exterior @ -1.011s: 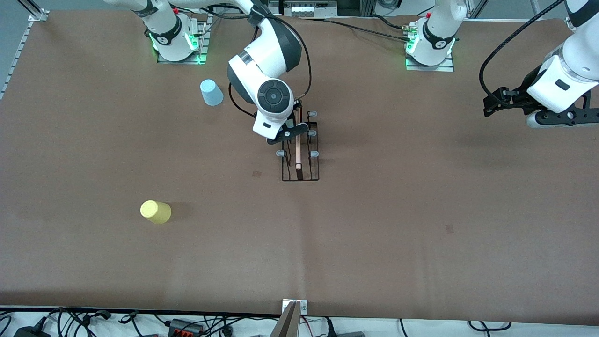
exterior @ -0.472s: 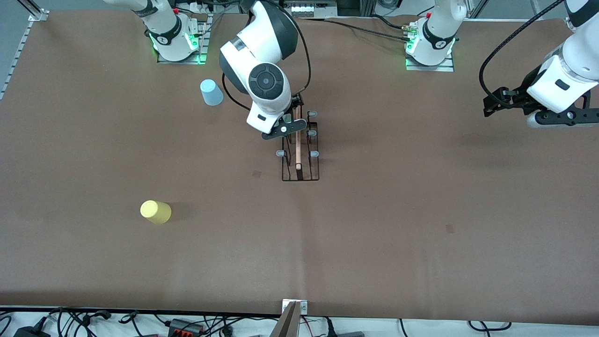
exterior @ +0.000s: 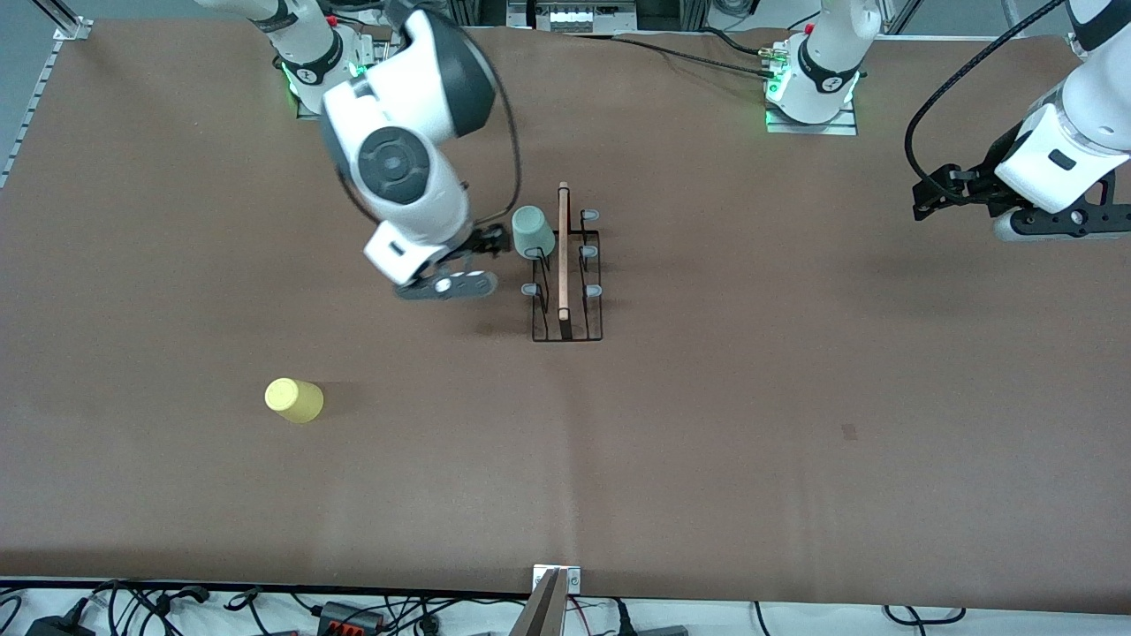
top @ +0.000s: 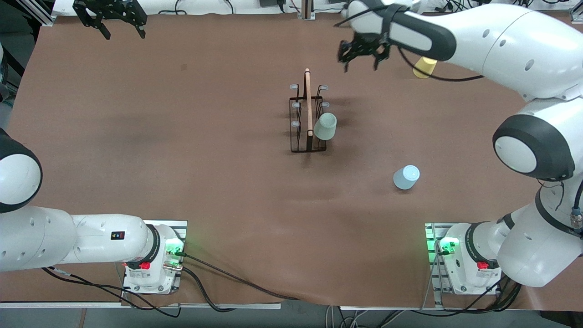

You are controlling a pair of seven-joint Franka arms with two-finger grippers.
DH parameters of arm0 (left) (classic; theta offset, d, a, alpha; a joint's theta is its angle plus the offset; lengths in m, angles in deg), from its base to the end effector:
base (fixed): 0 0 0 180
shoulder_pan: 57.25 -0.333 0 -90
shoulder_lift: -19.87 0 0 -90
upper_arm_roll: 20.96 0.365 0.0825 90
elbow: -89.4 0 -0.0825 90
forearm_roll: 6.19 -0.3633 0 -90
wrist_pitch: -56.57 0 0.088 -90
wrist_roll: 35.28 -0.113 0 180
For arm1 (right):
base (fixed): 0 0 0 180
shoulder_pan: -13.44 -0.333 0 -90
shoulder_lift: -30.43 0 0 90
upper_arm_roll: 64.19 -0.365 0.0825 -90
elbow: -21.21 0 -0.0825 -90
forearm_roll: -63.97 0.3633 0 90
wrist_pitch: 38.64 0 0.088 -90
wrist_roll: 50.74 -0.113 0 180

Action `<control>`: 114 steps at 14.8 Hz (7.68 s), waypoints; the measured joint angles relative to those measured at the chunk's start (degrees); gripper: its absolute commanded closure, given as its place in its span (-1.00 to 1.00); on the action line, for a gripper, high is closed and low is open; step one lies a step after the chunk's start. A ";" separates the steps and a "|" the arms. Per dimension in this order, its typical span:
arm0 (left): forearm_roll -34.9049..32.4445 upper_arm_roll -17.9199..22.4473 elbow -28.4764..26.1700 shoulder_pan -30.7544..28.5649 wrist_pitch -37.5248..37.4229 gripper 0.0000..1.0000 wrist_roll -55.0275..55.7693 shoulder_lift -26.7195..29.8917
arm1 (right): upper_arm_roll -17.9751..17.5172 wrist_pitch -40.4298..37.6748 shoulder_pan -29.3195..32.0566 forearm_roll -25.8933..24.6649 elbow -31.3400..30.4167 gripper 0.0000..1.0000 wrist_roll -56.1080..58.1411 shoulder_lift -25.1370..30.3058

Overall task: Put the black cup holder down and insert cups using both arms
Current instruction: 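Release the teal cup and move the right gripper to the yellow cup, then grasp the yellow cup with the right gripper, then carry the yellow cup to the holder and hang it on a hook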

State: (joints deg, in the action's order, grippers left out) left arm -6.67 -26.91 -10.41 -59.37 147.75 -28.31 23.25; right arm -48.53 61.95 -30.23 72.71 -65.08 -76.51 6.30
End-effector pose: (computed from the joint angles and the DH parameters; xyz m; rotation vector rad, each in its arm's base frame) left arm 0.5073 -0.0347 0.6228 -3.1142 -0.0852 0.1406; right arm 0.5610 0.3484 0.4644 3.0936 0.0208 -0.2393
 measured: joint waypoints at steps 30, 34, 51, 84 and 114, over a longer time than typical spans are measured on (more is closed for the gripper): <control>0.00 0.04 0.06 -0.01 0.03 -1.00 0.00 -0.03 | 6.82 21.40 22.25 8.36 2.13 -1.00 35.61 -16.97; 0.00 0.04 0.06 -0.01 0.03 -1.00 0.00 -0.03 | 6.80 21.38 23.11 8.36 2.12 -1.00 35.91 -17.53; 0.00 0.04 0.06 -0.01 0.03 -1.00 0.00 -0.03 | 6.53 21.71 23.09 8.37 2.16 -1.00 37.12 -20.95; 0.00 0.04 0.09 -0.01 0.03 -1.00 0.00 -0.04 | 5.31 -1.22 1.33 11.91 17.98 0.22 8.10 -12.53; 0.00 0.04 0.09 -0.01 0.04 -1.00 0.00 -0.04 | 4.35 0.02 -6.14 14.67 18.05 0.22 1.77 -19.73</control>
State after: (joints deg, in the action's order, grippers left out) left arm -6.67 -26.88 -10.31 -59.39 147.79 -28.31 23.21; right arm -44.18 61.98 -36.37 87.38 -47.04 -74.74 -13.43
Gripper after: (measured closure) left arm 0.000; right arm 0.330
